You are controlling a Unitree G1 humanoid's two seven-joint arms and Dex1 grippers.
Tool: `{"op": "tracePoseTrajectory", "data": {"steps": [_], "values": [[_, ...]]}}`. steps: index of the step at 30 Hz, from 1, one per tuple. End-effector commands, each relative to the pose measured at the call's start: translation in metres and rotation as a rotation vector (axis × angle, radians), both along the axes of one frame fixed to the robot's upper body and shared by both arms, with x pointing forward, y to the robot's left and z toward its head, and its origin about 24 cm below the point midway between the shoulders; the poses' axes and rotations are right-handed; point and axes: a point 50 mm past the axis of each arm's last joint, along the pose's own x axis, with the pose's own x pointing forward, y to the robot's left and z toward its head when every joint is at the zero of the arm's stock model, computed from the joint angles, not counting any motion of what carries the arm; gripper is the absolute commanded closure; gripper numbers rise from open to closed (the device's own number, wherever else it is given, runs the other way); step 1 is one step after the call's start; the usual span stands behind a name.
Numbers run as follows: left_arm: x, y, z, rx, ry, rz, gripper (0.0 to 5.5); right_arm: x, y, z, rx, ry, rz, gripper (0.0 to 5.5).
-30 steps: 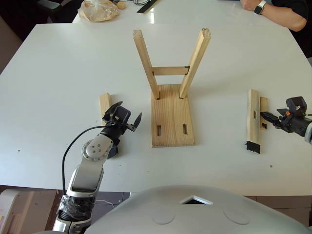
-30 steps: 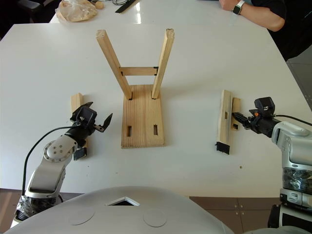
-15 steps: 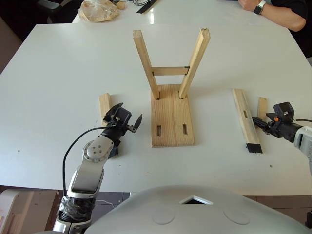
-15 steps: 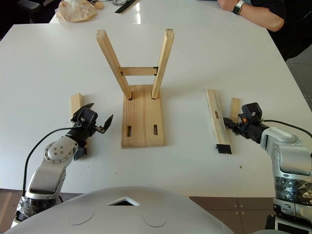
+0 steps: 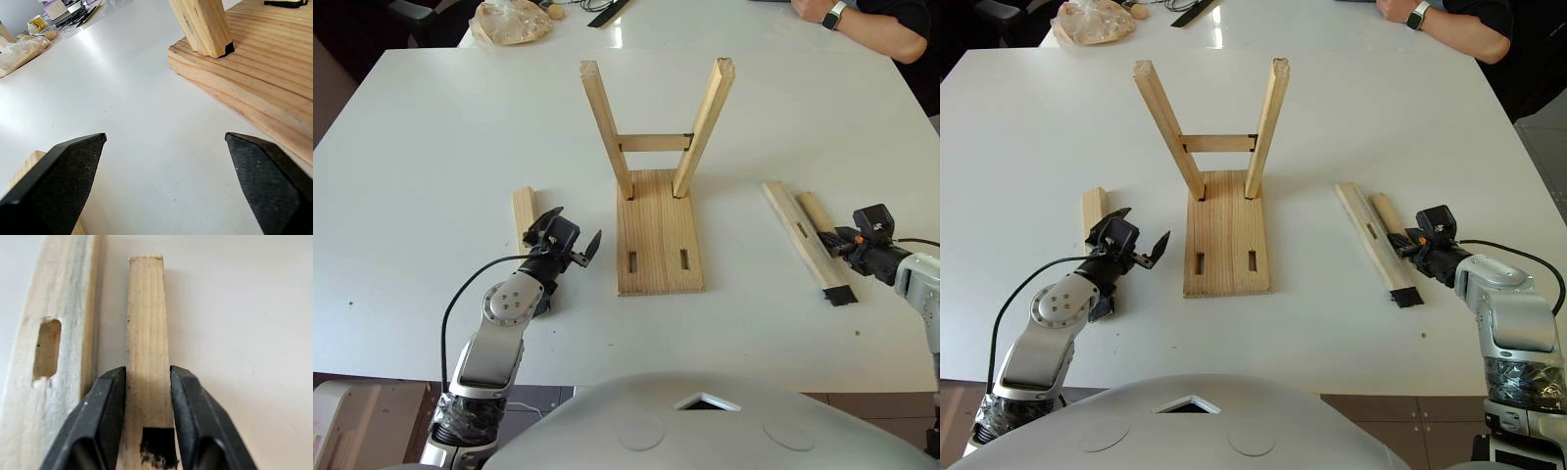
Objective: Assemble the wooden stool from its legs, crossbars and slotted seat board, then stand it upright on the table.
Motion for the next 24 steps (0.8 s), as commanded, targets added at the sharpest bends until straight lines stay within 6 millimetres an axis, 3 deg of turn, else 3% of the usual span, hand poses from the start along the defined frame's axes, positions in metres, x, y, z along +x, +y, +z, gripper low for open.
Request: {"op": "tracePoseTrajectory", "data": {"steps": [1, 4, 7, 9, 11, 14, 19, 24], "values": [[0.004, 0.002, 0.003, 0.021, -0.003, -0.004, 0.98, 0.002, -0.001, -0.005, -0.029, -0.003, -0.022, 4.19], [0.008, 0.003, 0.011, -0.001, -0.019, -0.006, 0.98, 0.012, -0.004, 0.006, -0.057, -0.088, -0.039, 4.19], [0.011, -0.009, 0.044, -0.211, -0.055, -0.117, 0.98, 0.040, 0.002, 0.052, 0.059, -0.364, -0.021, 4.19], [0.010, -0.023, 0.075, -0.381, -0.090, -0.253, 0.98, 0.050, 0.020, 0.094, 0.269, -0.539, 0.087, 4.19], [0.007, -0.035, 0.101, -0.519, -0.105, -0.381, 0.98, 0.047, 0.046, 0.132, 0.494, -0.635, 0.280, 4.19], [0.003, -0.048, 0.122, -0.694, -0.089, -0.525, 1.23, 0.032, 0.086, 0.168, 0.714, -0.617, 0.634, 4.19], [0.003, -0.063, 0.144, -0.860, -0.004, -0.729, 2.34, 0.017, 0.118, 0.174, 0.899, -0.401, 0.979, 4.19], [-0.002, -0.071, 0.158, -0.906, 0.071, -0.899, 2.34, 0.014, 0.131, 0.166, 0.941, -0.258, 1.118, 4.19]]}}
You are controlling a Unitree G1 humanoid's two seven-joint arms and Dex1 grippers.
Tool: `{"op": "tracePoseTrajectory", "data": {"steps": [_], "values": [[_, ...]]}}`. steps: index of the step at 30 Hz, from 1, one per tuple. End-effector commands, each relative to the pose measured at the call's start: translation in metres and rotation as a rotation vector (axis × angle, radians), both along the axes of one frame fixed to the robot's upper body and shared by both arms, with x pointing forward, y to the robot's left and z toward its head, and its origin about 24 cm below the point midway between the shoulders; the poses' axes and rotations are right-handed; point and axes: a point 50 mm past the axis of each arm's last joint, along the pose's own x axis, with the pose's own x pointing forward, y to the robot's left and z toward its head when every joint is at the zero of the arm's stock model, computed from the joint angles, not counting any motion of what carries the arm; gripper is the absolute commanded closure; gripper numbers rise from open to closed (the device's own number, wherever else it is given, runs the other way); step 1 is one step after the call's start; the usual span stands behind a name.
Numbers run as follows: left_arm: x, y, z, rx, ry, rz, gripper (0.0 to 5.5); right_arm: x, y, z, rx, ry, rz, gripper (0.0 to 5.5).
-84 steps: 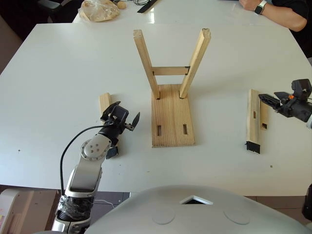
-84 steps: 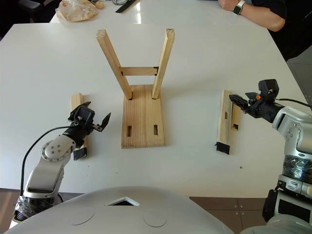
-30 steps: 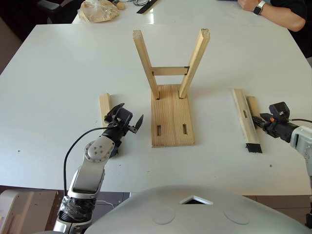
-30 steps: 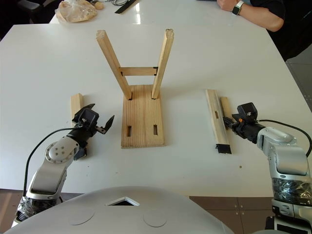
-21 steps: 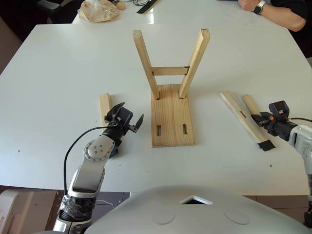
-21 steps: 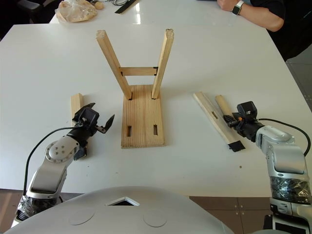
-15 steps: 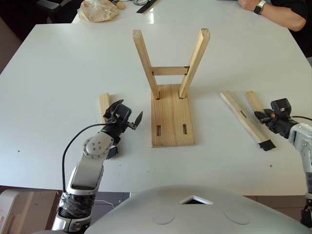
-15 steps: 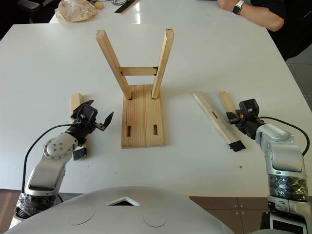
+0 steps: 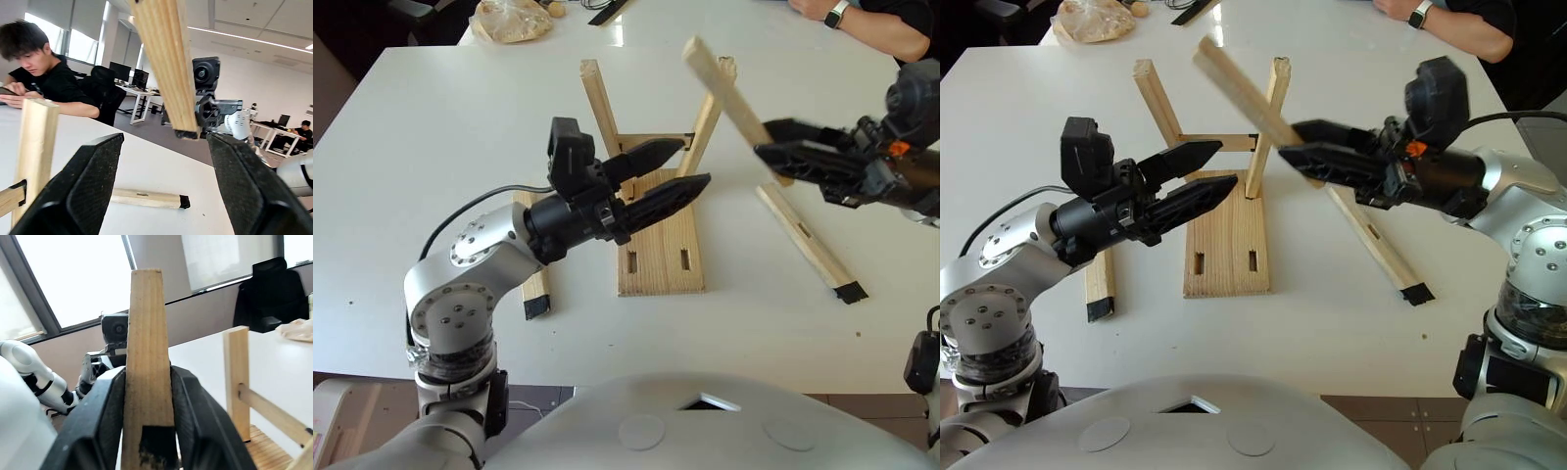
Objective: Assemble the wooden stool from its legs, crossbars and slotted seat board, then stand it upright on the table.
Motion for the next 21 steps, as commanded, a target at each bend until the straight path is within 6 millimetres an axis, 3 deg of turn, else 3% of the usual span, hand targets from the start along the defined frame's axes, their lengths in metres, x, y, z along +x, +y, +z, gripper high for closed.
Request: {"op": "tracePoseTrajectory", "data": {"steps": [1, 7, 19, 21], "values": [[-0.004, -0.004, 0.007, 0.018, -0.010, -0.096, 2.34, -0.001, 0.007, -0.003, -0.038, 0.022, 0.095, 4.19], [-0.001, -0.004, 0.008, 0.032, -0.019, -0.109, 2.34, -0.003, 0.013, -0.018, -0.092, 0.059, 0.156, 4.19], [-0.006, -0.004, 0.011, 0.019, -0.055, -0.153, 4.08, -0.002, 0.010, -0.033, -0.123, 0.082, 0.129, 4.19], [-0.006, -0.004, 0.010, 0.024, -0.058, -0.156, 4.17, -0.002, 0.009, -0.034, -0.122, 0.082, 0.127, 4.19]]}}
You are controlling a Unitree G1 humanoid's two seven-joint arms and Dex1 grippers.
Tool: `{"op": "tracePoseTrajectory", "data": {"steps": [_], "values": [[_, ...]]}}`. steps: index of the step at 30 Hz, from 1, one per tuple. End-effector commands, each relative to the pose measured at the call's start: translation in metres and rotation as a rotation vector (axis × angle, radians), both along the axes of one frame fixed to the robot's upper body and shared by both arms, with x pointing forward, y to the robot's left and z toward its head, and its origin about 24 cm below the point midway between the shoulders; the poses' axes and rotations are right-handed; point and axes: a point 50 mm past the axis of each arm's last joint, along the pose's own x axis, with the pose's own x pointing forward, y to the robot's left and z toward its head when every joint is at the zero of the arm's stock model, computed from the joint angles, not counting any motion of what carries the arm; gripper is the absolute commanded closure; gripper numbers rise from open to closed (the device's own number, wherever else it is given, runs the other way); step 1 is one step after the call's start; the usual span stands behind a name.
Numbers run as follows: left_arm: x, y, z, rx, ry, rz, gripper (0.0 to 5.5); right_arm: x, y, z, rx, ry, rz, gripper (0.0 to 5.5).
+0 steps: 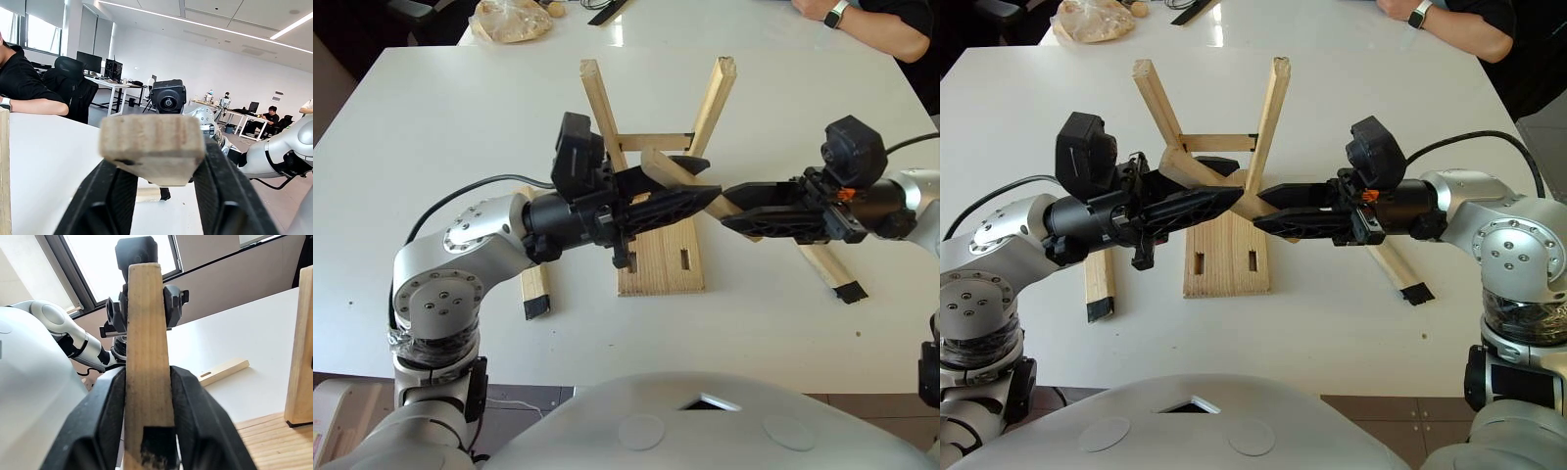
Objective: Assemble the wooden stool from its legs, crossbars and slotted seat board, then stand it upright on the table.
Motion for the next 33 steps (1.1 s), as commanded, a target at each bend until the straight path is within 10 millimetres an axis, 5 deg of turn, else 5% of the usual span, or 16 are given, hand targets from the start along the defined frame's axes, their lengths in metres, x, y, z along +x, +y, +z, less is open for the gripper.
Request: {"op": "tracePoseTrajectory", "data": {"steps": [1, 7, 13, 33], "values": [[-0.003, -0.001, 0.003, 0.004, -0.037, -0.032, 4.17, 0.004, -0.005, -0.006, -0.047, 0.005, -0.060, 4.19], [0.000, 0.000, -0.007, 0.081, -0.050, -0.001, 4.17, 0.007, -0.006, -0.006, -0.060, -0.016, -0.097, 4.19], [0.000, 0.003, -0.023, 0.179, -0.063, 0.022, 4.20, 0.009, -0.008, -0.008, -0.089, -0.044, -0.143, 2.97], [-0.005, 0.028, -0.041, 0.273, -0.074, 0.368, 4.20, 0.050, -0.021, -0.022, -0.101, -0.063, -0.269, 2.94]]}}
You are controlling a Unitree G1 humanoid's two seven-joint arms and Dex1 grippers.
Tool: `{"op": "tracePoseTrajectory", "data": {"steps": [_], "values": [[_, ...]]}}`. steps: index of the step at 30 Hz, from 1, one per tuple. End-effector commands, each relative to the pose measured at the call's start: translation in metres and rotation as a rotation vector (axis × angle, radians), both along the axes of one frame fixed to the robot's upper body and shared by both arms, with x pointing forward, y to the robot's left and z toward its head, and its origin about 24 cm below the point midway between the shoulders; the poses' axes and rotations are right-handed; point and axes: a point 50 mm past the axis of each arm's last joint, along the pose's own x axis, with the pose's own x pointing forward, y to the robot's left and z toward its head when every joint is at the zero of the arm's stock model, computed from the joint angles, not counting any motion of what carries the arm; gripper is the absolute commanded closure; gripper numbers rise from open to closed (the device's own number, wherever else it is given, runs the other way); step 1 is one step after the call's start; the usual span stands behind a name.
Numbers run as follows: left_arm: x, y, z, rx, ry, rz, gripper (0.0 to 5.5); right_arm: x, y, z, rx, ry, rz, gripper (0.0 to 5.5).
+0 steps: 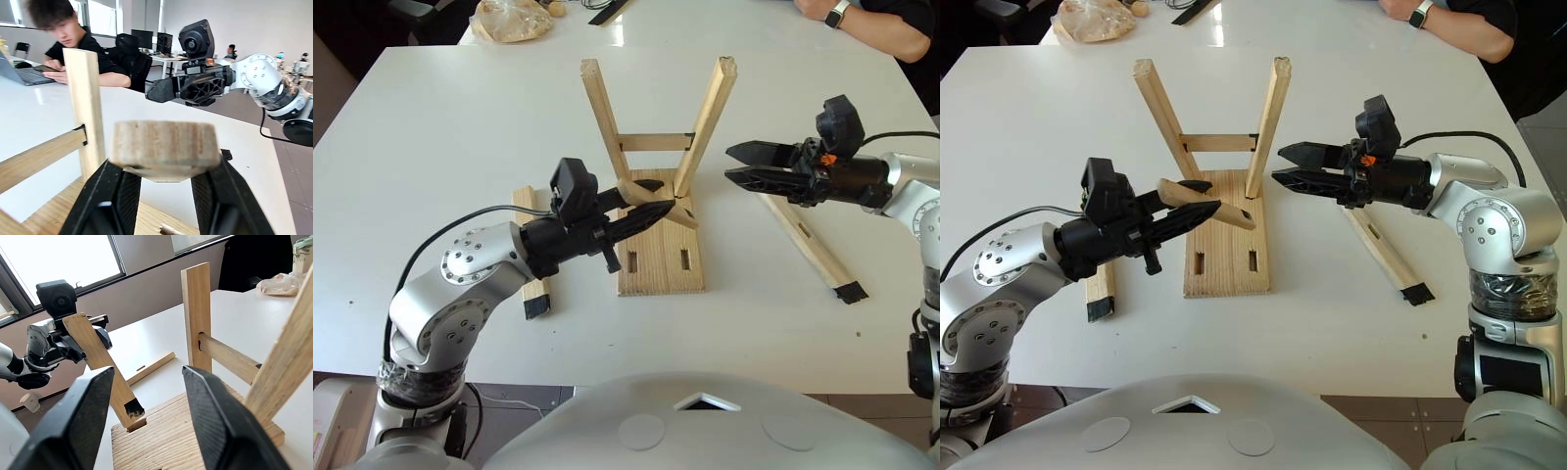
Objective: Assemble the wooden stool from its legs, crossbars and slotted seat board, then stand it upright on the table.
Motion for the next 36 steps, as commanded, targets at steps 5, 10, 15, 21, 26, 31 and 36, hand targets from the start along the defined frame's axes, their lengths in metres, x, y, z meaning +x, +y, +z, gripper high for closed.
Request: {"op": "tracePoseTrajectory", "data": {"steps": [5, 10, 15, 21, 26, 31, 36], "values": [[0.001, 0.008, 0.000, 0.062, -0.027, 0.042, 4.20, -0.004, -0.003, -0.009, -0.028, -0.014, -0.037, 2.94], [-0.004, 0.028, 0.002, 0.136, -0.027, 0.035, 4.20, -0.019, -0.004, -0.020, -0.061, -0.004, -0.067, 2.94], [-0.006, 0.069, 0.009, 0.306, -0.027, -0.036, 4.20, -0.040, -0.008, -0.028, -0.075, 0.009, -0.152, 2.94], [0.008, 0.122, 0.025, 0.526, -0.030, -0.077, 4.20, -0.053, -0.005, -0.036, -0.092, -0.001, -0.222, 2.94], [0.035, 0.161, 0.014, 0.677, -0.052, -0.029, 4.20, -0.057, -0.002, -0.045, -0.118, -0.009, -0.272, 2.94], [0.044, 0.176, -0.001, 0.777, -0.080, -0.114, 4.20, -0.056, 0.000, -0.050, -0.130, -0.022, -0.304, 2.94], [0.043, 0.180, -0.010, 0.787, -0.039, -0.188, 4.20, -0.056, 0.000, -0.055, -0.144, -0.026, -0.321, 2.94]]}}
